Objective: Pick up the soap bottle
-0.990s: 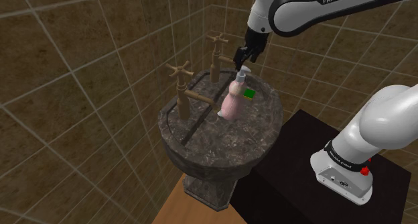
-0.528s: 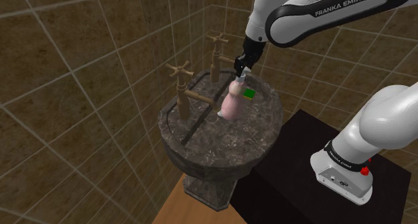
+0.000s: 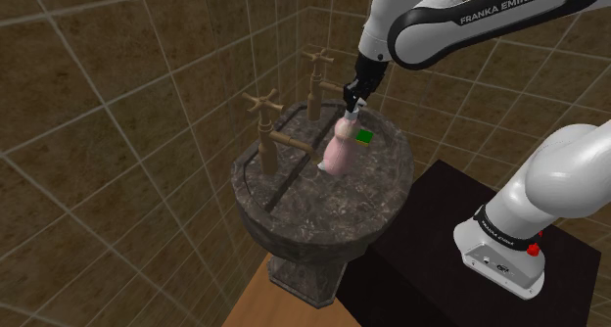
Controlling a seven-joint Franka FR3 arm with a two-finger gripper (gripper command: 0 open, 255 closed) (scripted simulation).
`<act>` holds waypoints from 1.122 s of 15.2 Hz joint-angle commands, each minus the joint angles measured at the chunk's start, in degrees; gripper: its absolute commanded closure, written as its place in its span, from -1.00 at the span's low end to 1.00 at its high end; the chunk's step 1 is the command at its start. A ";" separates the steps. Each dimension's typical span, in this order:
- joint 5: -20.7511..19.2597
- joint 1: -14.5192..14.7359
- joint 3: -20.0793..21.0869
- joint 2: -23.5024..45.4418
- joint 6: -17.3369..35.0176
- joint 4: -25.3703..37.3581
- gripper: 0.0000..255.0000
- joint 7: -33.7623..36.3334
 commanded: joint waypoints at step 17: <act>0.59 0.13 -0.92 -3.44 -12.31 8.87 1.00 -1.30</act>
